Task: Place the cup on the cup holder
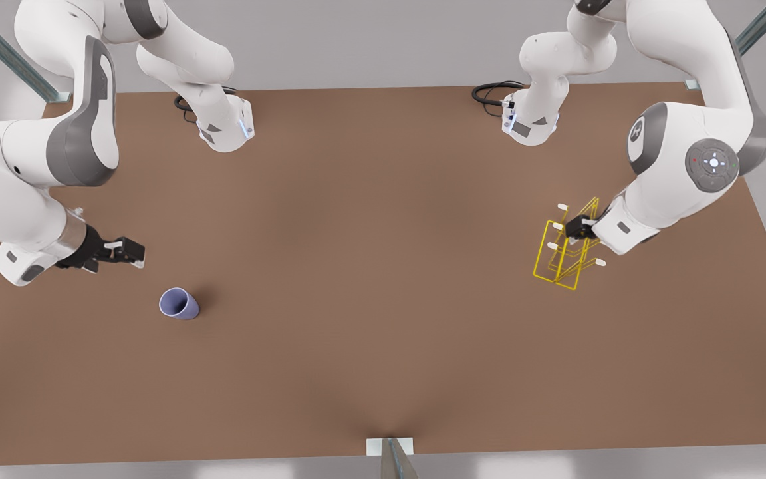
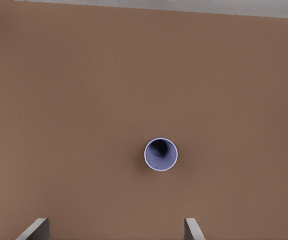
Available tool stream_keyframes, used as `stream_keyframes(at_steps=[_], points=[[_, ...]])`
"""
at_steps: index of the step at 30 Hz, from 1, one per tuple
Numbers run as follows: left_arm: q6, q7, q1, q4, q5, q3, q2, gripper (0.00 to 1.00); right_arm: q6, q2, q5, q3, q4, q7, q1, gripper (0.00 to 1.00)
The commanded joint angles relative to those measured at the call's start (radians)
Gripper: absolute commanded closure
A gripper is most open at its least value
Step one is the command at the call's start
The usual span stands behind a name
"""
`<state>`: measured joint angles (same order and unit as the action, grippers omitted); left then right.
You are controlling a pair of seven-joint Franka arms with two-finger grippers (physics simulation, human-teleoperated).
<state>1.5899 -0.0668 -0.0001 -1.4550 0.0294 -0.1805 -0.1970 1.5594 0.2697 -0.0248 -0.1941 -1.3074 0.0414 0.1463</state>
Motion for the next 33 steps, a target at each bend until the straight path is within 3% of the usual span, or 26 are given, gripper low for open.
stream_keyframes(at_steps=[1, 6, 9, 13, 14, 16, 21, 28, 33], points=[[0.091, -0.053, -0.006, -0.001, 0.012, -0.001, 0.001, 0.00, 0.047, 0.000, 0.000, -0.004, 0.000, 0.029, 0.001, 0.00], [0.082, -0.050, -0.023, -0.004, 0.014, -0.005, -0.012, 0.00, 0.050, 0.022, -0.001, -0.027, 0.007, 0.012, -0.029, 0.00], [0.084, -0.048, -0.058, 0.019, 0.060, -0.007, -0.103, 0.00, 0.059, 0.036, 0.000, -0.031, -0.013, -0.008, -0.117, 0.00], [0.033, -0.068, -0.069, 0.045, 0.053, -0.005, -0.142, 0.00, 0.094, 0.100, -0.001, -0.045, -0.016, -0.110, -0.113, 0.00], [-0.033, -0.071, -0.069, 0.139, 0.058, 0.001, -0.183, 0.00, 0.079, 0.114, -0.007, -0.045, -0.019, -0.271, -0.108, 0.00], [-0.056, -0.071, -0.064, 0.237, 0.060, 0.009, -0.262, 0.00, 0.033, 0.169, -0.023, -0.025, -0.006, -0.270, -0.087, 0.00], [-0.067, -0.071, -0.054, 0.231, 0.049, 0.009, -0.268, 0.00, 0.014, 0.168, -0.021, -0.051, -0.045, -0.063, 0.049, 0.00], [-0.067, -0.073, -0.052, 0.217, 0.049, 0.009, -0.266, 0.00, 0.353, 0.083, -0.033, -0.061, -0.354, -0.069, -0.004, 0.00], [-0.067, -0.073, -0.047, 0.219, 0.057, 0.009, -0.268, 0.00, 0.462, 0.112, -0.110, -0.059, -0.403, -0.075, -0.001, 0.00]])
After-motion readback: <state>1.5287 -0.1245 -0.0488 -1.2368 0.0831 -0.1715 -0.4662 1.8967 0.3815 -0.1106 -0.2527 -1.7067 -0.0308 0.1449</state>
